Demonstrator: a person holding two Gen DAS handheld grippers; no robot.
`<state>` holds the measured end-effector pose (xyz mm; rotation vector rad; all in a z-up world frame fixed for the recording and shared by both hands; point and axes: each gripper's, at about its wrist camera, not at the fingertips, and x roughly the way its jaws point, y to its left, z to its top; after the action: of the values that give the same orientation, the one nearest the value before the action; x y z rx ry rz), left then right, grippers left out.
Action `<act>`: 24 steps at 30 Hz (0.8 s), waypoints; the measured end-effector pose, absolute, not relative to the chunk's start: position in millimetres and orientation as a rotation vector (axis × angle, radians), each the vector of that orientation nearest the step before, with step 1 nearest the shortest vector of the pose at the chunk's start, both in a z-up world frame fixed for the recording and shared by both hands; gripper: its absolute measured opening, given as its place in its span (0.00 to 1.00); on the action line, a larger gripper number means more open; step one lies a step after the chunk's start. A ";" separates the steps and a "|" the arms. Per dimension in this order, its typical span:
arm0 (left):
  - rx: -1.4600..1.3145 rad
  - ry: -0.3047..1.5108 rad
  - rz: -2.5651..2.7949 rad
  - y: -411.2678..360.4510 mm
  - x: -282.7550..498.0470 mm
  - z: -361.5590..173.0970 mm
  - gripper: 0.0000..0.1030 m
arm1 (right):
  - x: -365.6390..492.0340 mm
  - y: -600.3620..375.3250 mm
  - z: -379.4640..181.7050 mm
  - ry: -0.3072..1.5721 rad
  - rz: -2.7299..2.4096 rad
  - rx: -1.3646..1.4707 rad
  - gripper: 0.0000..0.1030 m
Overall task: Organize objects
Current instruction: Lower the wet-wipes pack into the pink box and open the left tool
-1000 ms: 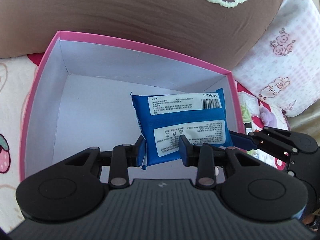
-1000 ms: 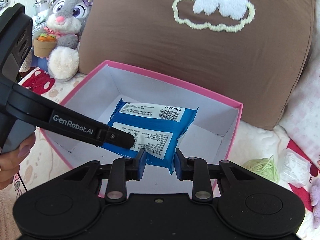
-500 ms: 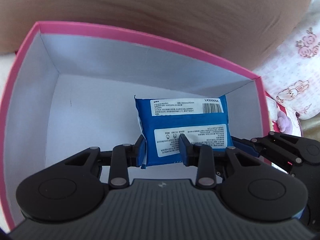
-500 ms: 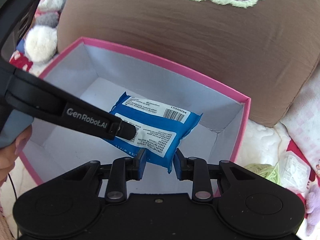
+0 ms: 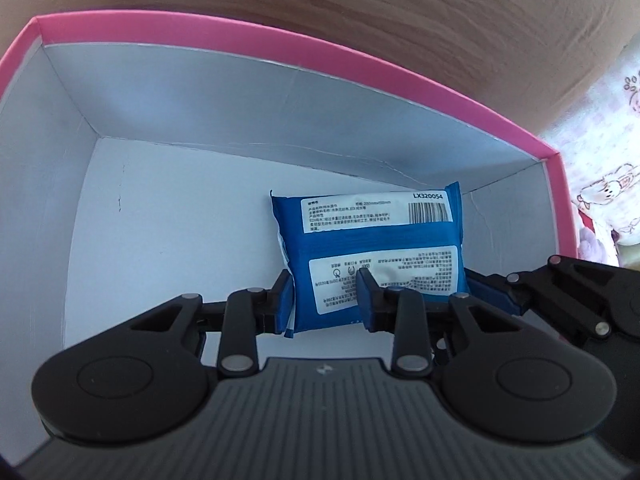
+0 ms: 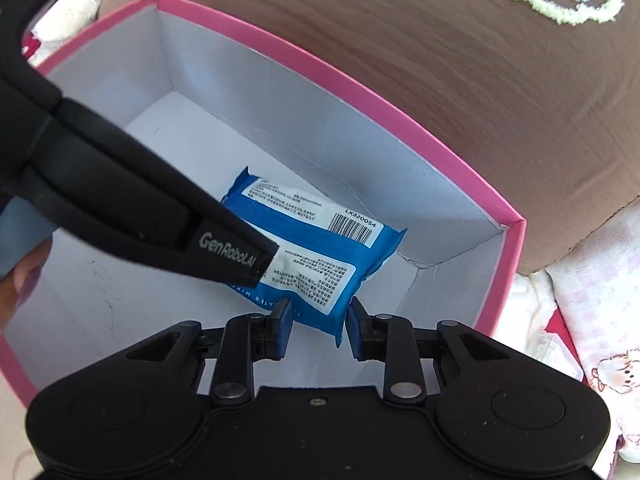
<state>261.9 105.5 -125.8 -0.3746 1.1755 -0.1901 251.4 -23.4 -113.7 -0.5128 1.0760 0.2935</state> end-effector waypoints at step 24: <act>-0.219 1.132 -0.228 49.7 260.9 -114.5 0.26 | 218.0 -54.4 -86.9 0.978 0.409 -0.373 0.29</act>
<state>260.9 49.7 -114.5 -0.2193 1.1317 -0.2282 218.0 -54.4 -86.9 -0.3729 0.9785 0.4092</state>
